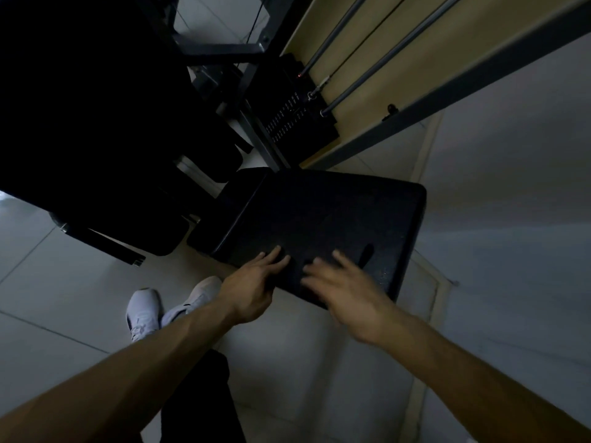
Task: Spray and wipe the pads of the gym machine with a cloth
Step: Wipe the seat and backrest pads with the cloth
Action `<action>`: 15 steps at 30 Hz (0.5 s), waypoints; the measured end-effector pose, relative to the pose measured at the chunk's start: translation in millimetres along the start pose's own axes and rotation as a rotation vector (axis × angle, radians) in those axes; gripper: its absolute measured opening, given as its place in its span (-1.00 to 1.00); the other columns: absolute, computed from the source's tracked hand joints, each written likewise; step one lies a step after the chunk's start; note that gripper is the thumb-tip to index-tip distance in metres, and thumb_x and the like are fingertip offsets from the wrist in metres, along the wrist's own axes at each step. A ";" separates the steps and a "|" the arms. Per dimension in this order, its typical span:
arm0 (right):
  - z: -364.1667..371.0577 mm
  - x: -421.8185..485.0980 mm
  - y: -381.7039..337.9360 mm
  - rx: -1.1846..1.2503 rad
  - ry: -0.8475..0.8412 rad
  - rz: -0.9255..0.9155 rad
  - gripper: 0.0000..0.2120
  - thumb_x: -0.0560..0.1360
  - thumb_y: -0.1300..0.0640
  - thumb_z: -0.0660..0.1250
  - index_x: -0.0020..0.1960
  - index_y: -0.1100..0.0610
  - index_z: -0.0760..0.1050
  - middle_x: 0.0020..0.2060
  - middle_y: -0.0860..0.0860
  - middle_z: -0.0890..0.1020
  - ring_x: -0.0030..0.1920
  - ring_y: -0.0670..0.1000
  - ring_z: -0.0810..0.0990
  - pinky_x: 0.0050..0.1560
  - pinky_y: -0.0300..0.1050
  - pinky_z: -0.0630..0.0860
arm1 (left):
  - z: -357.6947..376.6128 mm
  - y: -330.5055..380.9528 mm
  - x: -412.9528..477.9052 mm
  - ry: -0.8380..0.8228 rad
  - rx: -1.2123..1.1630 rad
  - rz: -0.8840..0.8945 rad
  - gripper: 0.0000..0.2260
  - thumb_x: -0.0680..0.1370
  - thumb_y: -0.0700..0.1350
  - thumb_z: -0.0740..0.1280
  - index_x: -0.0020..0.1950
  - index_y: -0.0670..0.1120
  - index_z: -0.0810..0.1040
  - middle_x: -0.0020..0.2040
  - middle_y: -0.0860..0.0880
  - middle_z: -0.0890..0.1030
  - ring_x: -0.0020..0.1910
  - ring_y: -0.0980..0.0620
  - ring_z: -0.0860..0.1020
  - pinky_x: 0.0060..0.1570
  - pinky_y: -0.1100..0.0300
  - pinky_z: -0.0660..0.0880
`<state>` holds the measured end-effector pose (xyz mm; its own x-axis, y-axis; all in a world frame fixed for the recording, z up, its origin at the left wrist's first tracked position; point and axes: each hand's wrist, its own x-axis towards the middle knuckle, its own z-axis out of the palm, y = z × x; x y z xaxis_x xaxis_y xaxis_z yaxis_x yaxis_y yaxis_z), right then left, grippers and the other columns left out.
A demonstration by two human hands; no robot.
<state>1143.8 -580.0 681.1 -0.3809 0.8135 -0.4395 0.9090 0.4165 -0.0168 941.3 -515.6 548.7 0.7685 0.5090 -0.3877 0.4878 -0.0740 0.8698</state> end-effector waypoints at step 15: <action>-13.8 -37.0 8.0 -0.013 0.113 0.037 -0.45 0.34 0.32 0.60 0.30 0.11 0.63 0.32 0.08 0.63 0.38 0.12 0.57 0.48 0.27 0.26 | -11.5 24.5 4.2 -0.052 0.032 -0.104 -0.40 0.65 -0.21 0.19 0.67 0.08 0.13 0.69 0.03 -0.02 0.65 -0.09 0.06 0.60 -0.03 0.14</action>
<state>1162.8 -601.1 709.6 -0.3647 0.8688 -0.3351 0.9207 0.3902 0.0096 951.6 -505.4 571.9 0.7330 0.4706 -0.4911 0.5781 -0.0507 0.8144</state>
